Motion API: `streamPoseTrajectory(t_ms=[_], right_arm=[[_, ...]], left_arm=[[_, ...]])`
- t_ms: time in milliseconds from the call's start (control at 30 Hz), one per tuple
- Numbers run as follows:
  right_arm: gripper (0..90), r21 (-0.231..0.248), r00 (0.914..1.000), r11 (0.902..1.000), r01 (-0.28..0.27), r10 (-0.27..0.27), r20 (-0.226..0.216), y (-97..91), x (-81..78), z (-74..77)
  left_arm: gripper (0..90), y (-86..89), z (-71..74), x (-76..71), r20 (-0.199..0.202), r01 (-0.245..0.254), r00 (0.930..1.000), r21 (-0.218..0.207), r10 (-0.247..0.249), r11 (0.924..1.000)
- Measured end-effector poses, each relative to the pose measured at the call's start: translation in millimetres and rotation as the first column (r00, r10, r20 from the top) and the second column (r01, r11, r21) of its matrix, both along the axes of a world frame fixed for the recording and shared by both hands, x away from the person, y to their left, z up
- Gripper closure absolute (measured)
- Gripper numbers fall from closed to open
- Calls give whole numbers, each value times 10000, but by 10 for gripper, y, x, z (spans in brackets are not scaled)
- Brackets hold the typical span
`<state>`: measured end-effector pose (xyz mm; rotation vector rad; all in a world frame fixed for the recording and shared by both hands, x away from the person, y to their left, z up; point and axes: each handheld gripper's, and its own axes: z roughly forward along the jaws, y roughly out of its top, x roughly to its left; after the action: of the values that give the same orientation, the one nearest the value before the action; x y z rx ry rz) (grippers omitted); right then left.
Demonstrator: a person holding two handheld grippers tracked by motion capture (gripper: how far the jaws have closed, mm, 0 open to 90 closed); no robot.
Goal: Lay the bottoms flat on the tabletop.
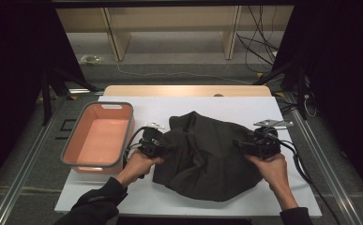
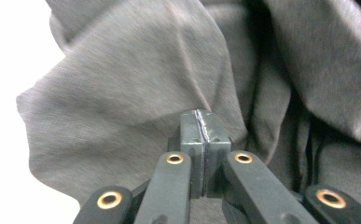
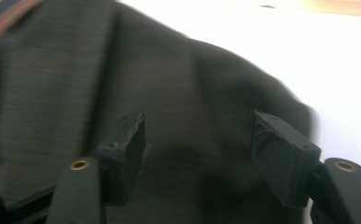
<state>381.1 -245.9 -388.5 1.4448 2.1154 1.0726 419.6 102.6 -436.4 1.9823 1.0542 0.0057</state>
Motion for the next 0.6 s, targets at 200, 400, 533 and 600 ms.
streamPoseTrajectory(t_ms=[200, 400, 533, 600], right_arm=[[329, 19, 9966, 9967, -816, 816, 100, 234, -47, 55], [307, -108, 9904, 9904, -1379, 1379, -45, 435, -51, 36], [288, -129, 9853, 9852, -1707, 1706, -119, 558, -59, 32], [284, -101, 9824, 9824, -1863, 1861, -144, 605, -63, 23]], left_arm=[[552, 97, 117, 54, 499, -1034, 9936, 500, 1010, 9934], [277, 121, 85, 215, 78, -1665, 9860, 764, 1664, 9831], [201, 95, -48, 313, -461, -1840, 9809, 978, 1892, 9780], [175, 88, -106, 338, -588, -1890, 9789, 1025, 1956, 9766]])
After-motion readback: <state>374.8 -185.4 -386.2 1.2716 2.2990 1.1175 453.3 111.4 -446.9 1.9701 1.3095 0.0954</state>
